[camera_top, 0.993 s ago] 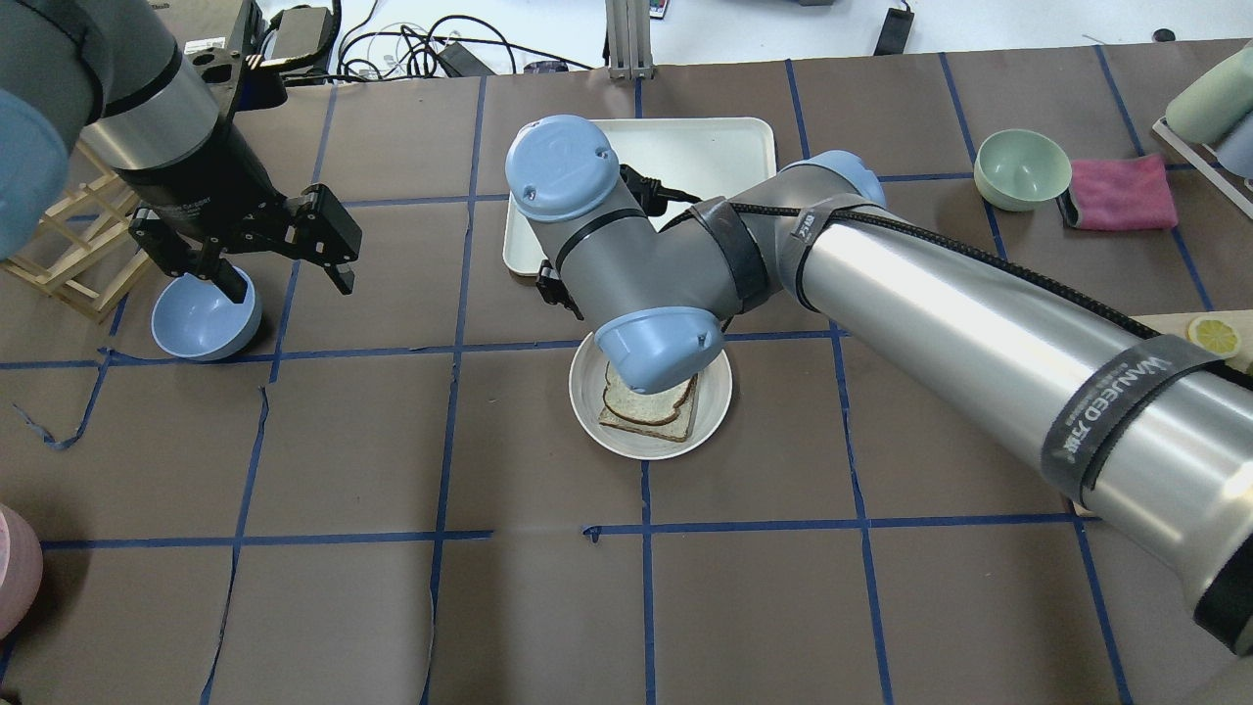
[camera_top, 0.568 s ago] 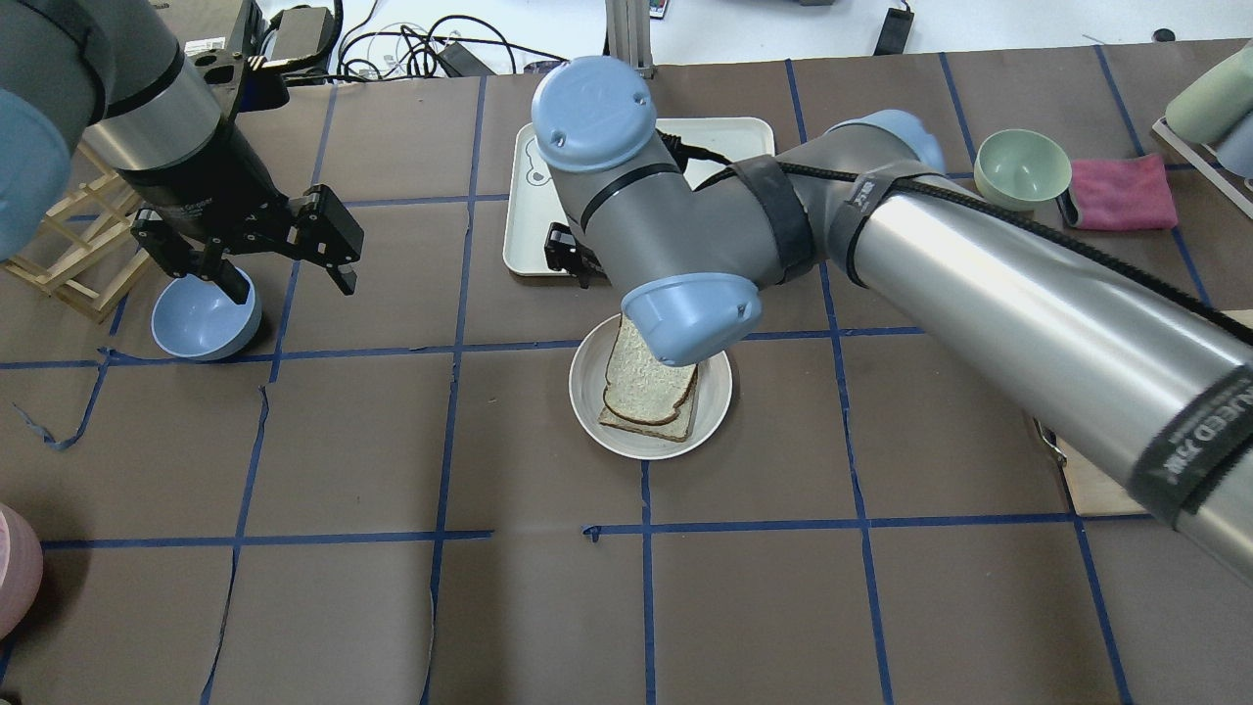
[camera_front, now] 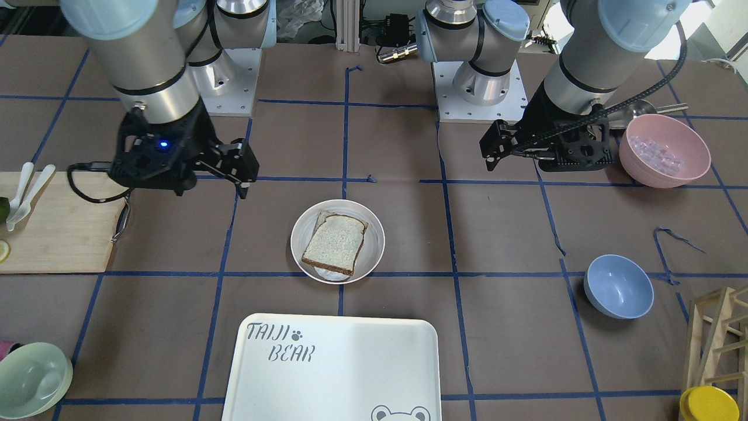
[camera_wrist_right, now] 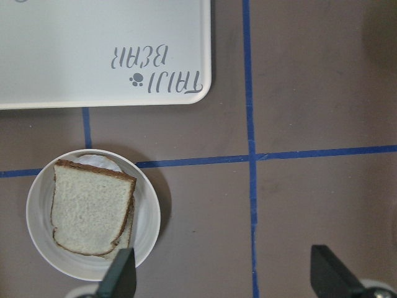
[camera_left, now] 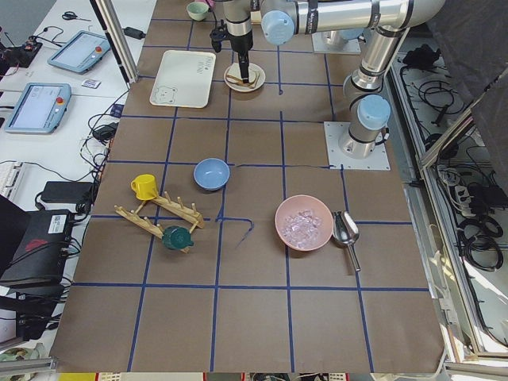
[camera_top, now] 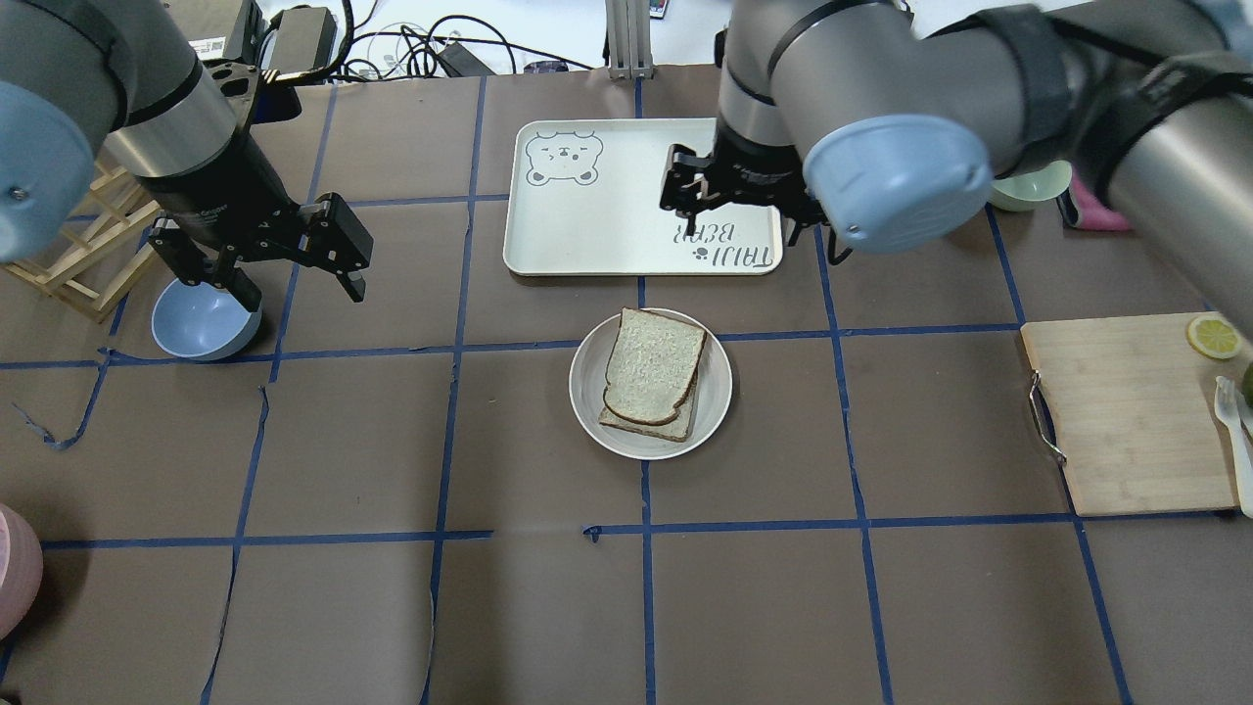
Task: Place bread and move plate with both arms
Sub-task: 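Raise the right gripper away from the plate while the left arm starts moving, then reach the left gripper to the rim of the white plate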
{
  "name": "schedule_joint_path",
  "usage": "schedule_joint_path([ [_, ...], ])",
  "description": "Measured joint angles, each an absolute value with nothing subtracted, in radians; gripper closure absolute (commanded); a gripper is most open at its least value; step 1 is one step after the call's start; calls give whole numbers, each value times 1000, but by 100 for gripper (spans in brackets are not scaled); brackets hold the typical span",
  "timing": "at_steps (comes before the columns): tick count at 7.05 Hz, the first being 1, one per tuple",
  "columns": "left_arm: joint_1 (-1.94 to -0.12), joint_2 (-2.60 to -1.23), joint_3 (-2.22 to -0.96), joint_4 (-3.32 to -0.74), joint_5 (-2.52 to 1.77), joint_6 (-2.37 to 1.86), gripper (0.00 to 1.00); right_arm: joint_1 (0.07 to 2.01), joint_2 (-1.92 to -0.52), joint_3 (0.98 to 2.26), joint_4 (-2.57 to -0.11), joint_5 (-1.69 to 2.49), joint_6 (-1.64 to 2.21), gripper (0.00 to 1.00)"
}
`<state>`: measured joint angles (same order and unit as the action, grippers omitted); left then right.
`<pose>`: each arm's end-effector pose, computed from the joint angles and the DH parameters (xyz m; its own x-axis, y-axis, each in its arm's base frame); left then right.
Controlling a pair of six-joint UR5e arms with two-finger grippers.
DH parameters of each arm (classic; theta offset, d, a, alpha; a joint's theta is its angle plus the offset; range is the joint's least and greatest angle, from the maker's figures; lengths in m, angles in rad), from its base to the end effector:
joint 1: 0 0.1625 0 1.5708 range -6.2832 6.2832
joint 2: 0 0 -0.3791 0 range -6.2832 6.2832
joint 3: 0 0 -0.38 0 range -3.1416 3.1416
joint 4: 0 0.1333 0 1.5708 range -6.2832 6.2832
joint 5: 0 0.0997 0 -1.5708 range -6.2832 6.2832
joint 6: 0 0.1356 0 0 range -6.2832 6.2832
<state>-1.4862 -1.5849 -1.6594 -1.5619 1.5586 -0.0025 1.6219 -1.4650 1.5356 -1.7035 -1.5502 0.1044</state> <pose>-0.0948 -0.4796 0.3583 -0.9960 -0.0881 0.0119 -0.0866 0.9918 0.0937 0.1628 -0.5194 0.3836 -0.9983 0.0518 -0.0269 0.0533 0.9968 -0.0596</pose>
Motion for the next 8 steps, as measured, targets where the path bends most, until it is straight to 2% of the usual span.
schedule_joint_path([
  [2, -1510, -1628, -1704, -1489, 1554, -47, 0, 1560, -1484, 1511, -1680, -1604, 33, 0],
  [5, -1642, -1729, -1852, -1127, 1478, -101, 0, 1545, -1502, 1497, -1657, -1632, 19, 0],
  [6, -1666, -1768, -1895, -1021, 1442, -115, 11, 1552, -1509, 1489, -1640, -1626, 17, 0],
  [7, -1686, -1803, -1917, -956, 1423, -120, 33, 1560, -1517, 1481, -1607, -1601, 13, 0],
  [8, -1705, -1839, -1926, -919, 1416, -120, 34, 1565, -1524, 1471, -1574, -1561, 11, 0],
])
